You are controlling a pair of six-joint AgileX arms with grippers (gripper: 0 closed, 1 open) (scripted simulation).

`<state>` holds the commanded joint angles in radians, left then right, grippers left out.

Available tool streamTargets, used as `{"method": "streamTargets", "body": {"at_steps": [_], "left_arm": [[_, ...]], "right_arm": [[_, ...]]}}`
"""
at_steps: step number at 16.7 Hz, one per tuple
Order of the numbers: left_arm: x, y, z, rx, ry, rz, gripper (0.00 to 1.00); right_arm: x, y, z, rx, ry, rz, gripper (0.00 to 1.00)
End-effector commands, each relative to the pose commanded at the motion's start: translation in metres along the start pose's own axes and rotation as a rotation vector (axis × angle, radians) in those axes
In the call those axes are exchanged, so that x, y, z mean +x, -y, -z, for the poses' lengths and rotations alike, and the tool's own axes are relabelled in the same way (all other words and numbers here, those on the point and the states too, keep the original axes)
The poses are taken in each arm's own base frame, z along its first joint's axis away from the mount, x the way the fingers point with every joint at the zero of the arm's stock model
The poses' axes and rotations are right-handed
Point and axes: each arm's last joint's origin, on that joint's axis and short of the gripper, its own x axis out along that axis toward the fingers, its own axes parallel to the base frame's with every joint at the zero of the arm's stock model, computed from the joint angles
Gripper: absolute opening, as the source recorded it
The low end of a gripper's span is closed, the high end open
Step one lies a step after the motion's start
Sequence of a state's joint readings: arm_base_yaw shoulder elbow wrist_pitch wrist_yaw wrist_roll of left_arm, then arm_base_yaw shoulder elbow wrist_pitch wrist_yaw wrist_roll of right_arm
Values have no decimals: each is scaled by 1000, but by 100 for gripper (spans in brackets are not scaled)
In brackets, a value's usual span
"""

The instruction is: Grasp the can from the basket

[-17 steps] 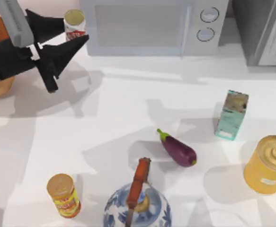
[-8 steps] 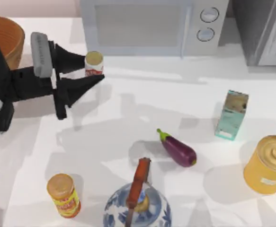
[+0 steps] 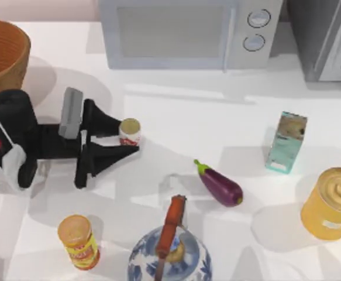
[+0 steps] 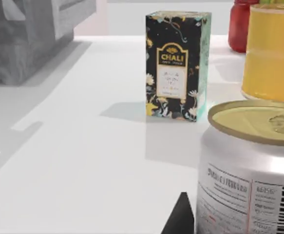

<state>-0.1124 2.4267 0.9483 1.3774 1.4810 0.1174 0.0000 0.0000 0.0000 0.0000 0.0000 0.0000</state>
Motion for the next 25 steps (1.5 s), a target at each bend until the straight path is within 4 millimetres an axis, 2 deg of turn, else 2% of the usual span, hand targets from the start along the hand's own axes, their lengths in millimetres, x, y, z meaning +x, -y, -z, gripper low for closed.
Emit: {"method": "streamTargets", "body": {"at_steps": [2,8,21,25], "left_arm": [[1,2,9,-16,0,25,0],[1,2,9,-16,0,25,0],[1,2,9,-16,0,25,98],[1,2,9,-16,0,25,100]], "right_arm": [[0,0,0,0,0,0,100],[0,0,0,0,0,0,100],[0,0,0,0,0,0,100],[0,0,0,0,0,0,100]]}}
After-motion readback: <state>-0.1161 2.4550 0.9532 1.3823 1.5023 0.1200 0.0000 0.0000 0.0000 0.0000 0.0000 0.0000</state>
